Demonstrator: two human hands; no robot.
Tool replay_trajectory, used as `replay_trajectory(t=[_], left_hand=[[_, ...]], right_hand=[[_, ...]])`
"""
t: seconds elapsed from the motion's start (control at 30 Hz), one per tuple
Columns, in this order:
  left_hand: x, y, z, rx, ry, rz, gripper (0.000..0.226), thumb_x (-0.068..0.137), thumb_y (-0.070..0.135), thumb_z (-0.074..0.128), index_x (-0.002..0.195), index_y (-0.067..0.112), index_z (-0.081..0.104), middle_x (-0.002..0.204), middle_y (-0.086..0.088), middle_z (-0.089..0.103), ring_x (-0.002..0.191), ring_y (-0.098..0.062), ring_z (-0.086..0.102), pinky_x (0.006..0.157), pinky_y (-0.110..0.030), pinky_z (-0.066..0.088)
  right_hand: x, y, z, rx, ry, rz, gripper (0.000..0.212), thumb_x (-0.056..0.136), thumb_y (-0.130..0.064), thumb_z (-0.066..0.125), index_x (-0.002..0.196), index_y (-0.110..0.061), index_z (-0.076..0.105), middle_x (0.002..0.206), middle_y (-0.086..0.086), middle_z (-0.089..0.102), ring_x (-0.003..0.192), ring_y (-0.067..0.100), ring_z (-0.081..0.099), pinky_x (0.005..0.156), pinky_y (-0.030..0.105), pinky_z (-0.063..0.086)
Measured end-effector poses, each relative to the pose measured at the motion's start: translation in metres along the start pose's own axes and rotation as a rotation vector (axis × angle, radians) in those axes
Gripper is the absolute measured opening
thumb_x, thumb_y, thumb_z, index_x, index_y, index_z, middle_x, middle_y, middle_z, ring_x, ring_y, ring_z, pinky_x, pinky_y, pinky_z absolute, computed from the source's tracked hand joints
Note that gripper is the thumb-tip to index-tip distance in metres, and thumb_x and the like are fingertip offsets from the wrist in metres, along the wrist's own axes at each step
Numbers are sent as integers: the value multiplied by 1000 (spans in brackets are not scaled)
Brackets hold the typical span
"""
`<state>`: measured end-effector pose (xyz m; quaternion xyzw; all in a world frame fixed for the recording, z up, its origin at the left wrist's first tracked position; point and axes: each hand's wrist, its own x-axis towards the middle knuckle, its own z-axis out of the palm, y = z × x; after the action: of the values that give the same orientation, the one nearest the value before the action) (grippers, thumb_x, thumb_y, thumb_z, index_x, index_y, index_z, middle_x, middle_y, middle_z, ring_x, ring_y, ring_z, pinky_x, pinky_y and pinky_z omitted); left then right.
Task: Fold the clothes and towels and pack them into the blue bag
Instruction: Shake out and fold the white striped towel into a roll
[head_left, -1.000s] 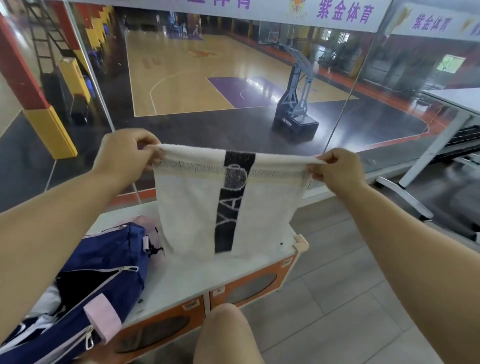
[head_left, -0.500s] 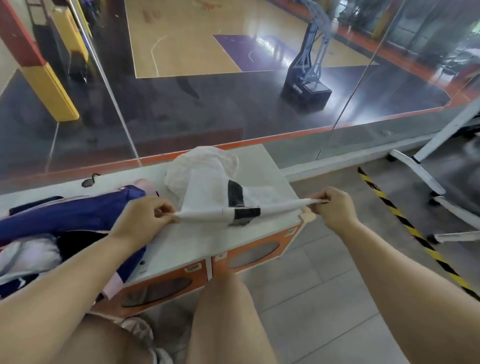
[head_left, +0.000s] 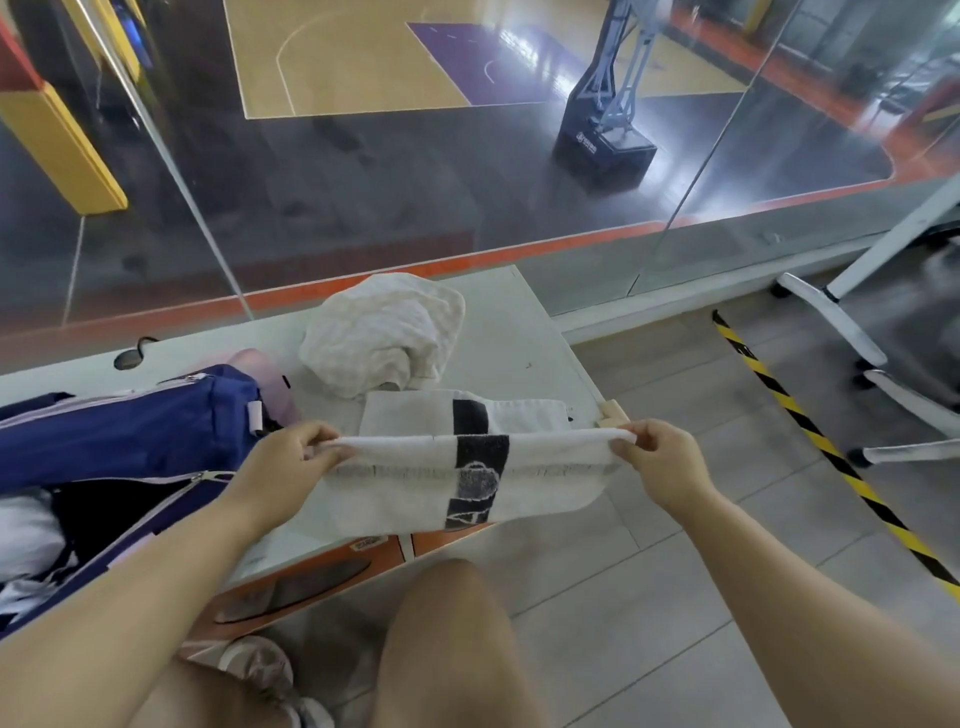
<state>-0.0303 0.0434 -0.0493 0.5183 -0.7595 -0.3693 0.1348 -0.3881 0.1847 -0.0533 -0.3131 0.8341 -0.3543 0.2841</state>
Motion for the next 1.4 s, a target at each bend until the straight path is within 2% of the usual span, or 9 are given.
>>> replay_trajectory(t=[0.13, 0.37, 0.5, 0.63, 0.8, 1.0, 1.2, 1.3, 1.4], left_hand=[[36, -5, 4, -35, 37, -68, 11, 89, 29, 59, 81, 23, 62, 77, -2, 66, 72, -23, 61, 70, -43, 51], [104, -16, 21, 9, 138, -101, 12, 87, 31, 62, 91, 19, 62, 79, -1, 67, 67, -19, 62, 71, -39, 52], [124, -28, 37, -136, 124, -226, 34, 83, 28, 68, 113, 16, 58, 98, 2, 63, 90, -17, 61, 86, -34, 48], [105, -43, 63, -138, 25, -311, 44, 79, 24, 74, 117, 17, 53, 100, 3, 60, 92, -16, 59, 81, -29, 44], [76, -64, 81, -131, 19, -435, 37, 73, 22, 78, 104, 19, 57, 95, -1, 68, 88, -21, 65, 80, -43, 54], [55, -56, 89, 14, -24, -477, 31, 80, 34, 71, 98, 14, 57, 88, 2, 62, 67, -5, 51, 52, -19, 33], [51, -48, 89, -12, -76, -555, 27, 80, 36, 70, 89, 12, 62, 79, 0, 63, 68, -12, 55, 51, -25, 35], [50, -51, 88, -97, -85, -549, 29, 80, 33, 71, 98, 11, 66, 83, 2, 67, 73, -13, 60, 55, -25, 39], [49, -46, 87, -159, -51, -512, 22, 82, 27, 69, 96, 12, 63, 82, 3, 66, 71, -10, 58, 54, -23, 38]], right_hand=[[33, -6, 18, 36, 33, 27, 7, 86, -13, 66, 92, -17, 64, 92, 4, 67, 84, 23, 64, 78, 41, 55], [98, -5, 56, -57, 119, 35, 21, 88, -18, 64, 107, -10, 61, 98, 3, 64, 89, 20, 60, 73, 29, 48], [118, 6, 78, -105, 119, 111, 35, 89, -20, 62, 123, -13, 53, 112, 0, 63, 99, 21, 59, 94, 39, 46], [104, 22, 96, -186, -2, 215, 55, 86, -24, 68, 133, -8, 44, 120, 5, 54, 110, 26, 55, 96, 38, 44], [75, 49, 105, -253, -28, 265, 60, 77, -40, 73, 121, -8, 49, 114, 8, 54, 101, 27, 56, 85, 44, 50], [54, 57, 100, -240, -45, 282, 38, 79, -36, 73, 93, -15, 46, 98, 3, 54, 83, 20, 55, 67, 34, 46], [46, 63, 100, -285, -107, 398, 39, 81, -39, 71, 91, -11, 46, 91, 5, 53, 77, 19, 54, 59, 33, 43], [46, 63, 100, -290, -91, 356, 31, 83, -32, 70, 75, -12, 47, 77, 2, 53, 70, 18, 52, 56, 30, 41], [45, 62, 98, -312, -37, 306, 27, 83, -29, 68, 75, -16, 46, 76, -1, 54, 69, 16, 50, 53, 27, 34]])
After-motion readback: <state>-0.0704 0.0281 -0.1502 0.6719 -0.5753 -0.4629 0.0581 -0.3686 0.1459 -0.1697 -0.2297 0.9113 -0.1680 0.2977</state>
